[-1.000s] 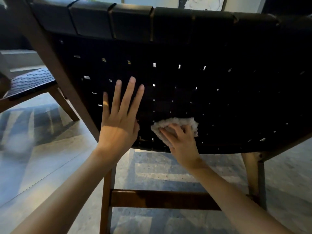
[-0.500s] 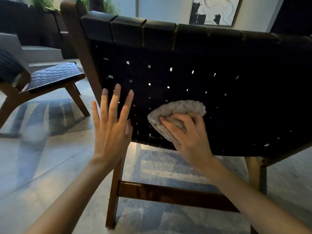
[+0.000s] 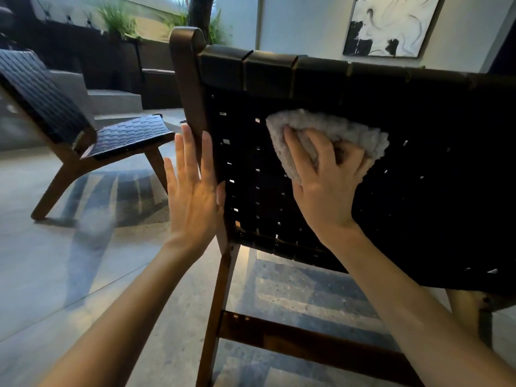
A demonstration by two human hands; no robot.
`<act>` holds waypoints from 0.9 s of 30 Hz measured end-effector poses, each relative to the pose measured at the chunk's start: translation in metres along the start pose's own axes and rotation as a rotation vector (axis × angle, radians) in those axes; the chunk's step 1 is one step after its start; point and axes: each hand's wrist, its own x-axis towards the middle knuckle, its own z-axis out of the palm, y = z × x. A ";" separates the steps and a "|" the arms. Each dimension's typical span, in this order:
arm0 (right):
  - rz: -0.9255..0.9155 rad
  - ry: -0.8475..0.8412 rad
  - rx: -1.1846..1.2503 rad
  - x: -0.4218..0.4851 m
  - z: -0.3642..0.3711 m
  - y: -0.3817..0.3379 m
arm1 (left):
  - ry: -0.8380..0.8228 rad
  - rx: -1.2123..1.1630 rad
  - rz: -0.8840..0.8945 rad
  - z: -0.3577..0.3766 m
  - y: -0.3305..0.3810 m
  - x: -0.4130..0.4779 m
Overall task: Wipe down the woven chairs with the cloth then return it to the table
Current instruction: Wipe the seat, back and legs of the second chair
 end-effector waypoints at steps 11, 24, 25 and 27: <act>-0.426 -0.590 -0.053 -0.163 0.035 -0.007 | 0.026 0.029 0.033 0.009 -0.013 -0.003; -0.201 -0.114 0.479 -0.039 -0.029 -0.024 | -0.023 0.081 0.047 -0.001 -0.018 -0.007; -0.159 -0.051 0.467 -0.018 -0.028 -0.025 | -0.029 0.105 0.042 -0.004 -0.019 -0.007; -0.111 0.017 0.464 0.015 -0.022 -0.030 | -0.038 0.147 0.037 -0.009 -0.022 -0.005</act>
